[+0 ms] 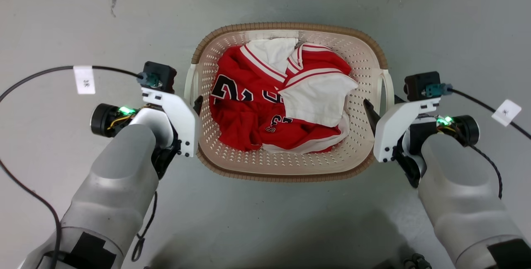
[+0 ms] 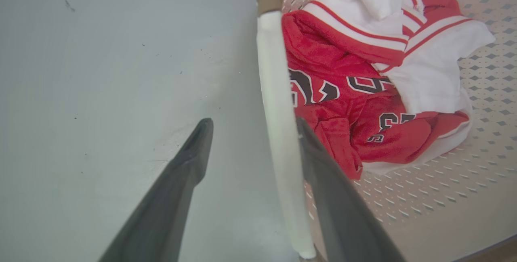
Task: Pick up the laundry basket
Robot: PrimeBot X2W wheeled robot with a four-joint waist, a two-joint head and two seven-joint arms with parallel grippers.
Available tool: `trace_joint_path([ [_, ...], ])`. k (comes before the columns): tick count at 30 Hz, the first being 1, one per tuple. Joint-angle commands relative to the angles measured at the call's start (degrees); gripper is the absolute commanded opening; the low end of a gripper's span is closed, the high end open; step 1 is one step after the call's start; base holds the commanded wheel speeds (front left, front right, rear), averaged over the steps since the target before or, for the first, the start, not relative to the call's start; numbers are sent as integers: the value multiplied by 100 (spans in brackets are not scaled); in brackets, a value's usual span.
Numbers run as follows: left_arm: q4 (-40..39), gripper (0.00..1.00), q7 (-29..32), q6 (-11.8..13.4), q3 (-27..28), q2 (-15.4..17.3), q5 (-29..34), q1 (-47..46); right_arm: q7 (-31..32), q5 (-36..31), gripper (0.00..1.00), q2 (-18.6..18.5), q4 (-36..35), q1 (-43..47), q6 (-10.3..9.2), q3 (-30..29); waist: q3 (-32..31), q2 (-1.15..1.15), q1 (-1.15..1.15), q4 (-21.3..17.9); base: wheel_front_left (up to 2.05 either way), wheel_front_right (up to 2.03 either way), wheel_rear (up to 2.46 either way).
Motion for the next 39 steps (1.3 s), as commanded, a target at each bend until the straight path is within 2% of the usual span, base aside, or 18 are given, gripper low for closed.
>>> trace_joint_path([
  [1,-46,100,101,-8,-111,21,-88,-93,28,65,100,-3,90,-153,-4,18,27,0,-1,-2,0,0,0],
  [13,-279,100,645,-1,-917,300,-1117,-341,114,155,100,-1,710,-645,-4,147,253,0,-1,28,0,0,0],
  [21,-245,100,598,-1,-1280,369,-1533,-482,166,271,100,-1,848,-722,-4,213,312,0,-1,61,0,0,0],
  [22,-231,22,612,-1,-1316,360,-1592,-484,219,314,40,0,872,-721,-4,164,318,0,-1,57,0,0,0],
  [23,-251,0,640,-1,-1368,335,-1659,-475,214,308,0,-3,885,-732,-4,160,323,0,-1,61,0,0,0],
  [35,-367,0,717,-14,-1811,433,-2242,-401,307,37,0,-29,951,-735,-6,107,195,0,-1,77,0,0,0],
  [39,-658,0,1045,-30,-2091,502,-2676,-250,793,-63,0,-20,960,-578,-6,208,-139,0,-1,70,0,0,0],
])
